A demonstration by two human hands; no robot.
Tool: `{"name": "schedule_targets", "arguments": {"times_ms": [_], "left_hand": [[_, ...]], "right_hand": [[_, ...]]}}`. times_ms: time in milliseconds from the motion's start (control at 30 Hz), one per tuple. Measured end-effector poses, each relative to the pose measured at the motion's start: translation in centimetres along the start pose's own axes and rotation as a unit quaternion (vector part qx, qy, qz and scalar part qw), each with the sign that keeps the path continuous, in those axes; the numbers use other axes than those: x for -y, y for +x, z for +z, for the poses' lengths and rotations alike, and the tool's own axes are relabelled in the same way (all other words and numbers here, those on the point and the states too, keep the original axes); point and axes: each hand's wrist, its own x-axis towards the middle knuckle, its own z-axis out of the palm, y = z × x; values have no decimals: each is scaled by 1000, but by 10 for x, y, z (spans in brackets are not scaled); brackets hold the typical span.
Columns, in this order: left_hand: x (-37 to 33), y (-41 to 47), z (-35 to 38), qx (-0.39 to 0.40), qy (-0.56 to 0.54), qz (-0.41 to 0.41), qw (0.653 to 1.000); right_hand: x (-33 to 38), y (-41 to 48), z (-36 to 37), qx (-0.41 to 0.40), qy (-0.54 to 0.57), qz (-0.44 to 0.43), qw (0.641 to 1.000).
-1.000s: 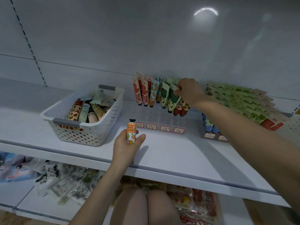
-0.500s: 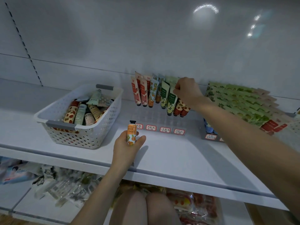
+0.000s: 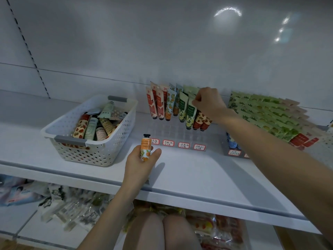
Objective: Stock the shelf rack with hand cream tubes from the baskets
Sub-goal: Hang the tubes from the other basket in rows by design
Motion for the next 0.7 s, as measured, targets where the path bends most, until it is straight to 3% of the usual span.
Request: {"name": "schedule_targets", "arguments": {"times_ms": [567, 700], "left_hand": [[-9, -12, -3, 40, -36, 31, 998], [-9, -12, -4, 45, -20, 69, 996]], "right_hand": [[4, -11, -20, 5, 7, -17, 1000], [8, -19, -26, -56, 41, -53, 996]]}}
